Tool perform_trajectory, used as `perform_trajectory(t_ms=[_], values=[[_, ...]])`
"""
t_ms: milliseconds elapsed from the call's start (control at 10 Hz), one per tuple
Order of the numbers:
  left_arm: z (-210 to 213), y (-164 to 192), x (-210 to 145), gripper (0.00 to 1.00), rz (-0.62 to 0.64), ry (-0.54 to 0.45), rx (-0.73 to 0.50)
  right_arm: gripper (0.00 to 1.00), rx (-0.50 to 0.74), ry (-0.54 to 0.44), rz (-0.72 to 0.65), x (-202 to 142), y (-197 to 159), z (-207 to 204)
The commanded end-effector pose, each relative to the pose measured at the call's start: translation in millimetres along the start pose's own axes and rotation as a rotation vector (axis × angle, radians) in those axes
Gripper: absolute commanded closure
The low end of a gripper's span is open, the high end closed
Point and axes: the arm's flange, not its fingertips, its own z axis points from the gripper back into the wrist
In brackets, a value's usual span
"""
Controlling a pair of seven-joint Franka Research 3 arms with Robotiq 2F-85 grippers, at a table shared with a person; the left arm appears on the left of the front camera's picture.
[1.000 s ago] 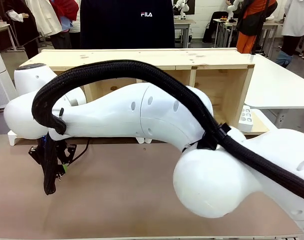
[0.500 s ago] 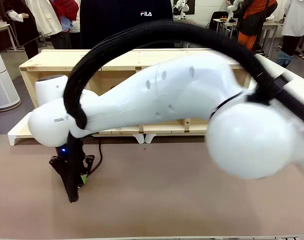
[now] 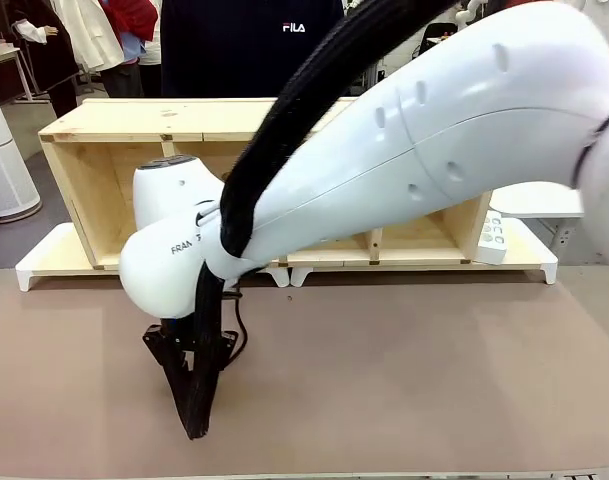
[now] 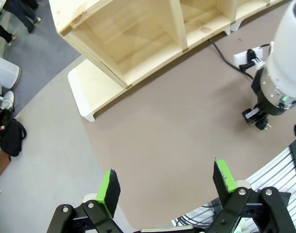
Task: Perform cable management.
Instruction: Pull the grasped Power Cable to the location of the Power Strip.
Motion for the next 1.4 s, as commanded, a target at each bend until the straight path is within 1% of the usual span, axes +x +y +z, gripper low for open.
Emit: perform_trajectory(t_ms=[0, 200, 600, 800, 1000, 1200, 1300], values=[[0, 0, 2, 0.0, 0.001, -0.012, -0.003, 0.61, 0.032, -0.018, -0.06, -13, -19, 0], [0, 0, 2, 0.0, 0.001, -0.012, -0.003, 0.61, 0.052, -0.044, -0.104, -18, -33, 3], [0, 0, 2, 0.0, 0.001, -0.012, -0.003, 0.61, 0.132, -0.121, -0.202, -34, -89, 14], [0, 0, 2, 0.0, 0.001, -0.012, -0.003, 0.61, 0.19, -0.157, -0.246, -40, -116, 16], [0, 0, 2, 0.0, 0.001, -0.012, -0.003, 0.61, 0.262, -0.205, -0.269, -48, -134, 18], [0, 0, 2, 0.0, 0.001, -0.012, -0.003, 0.61, 0.334, -0.242, -0.321, -55, -157, 21], [0, 0, 2, 0.0, 0.001, -0.012, -0.003, 0.61, 0.345, -0.24, -0.34, -56, -157, 22]])
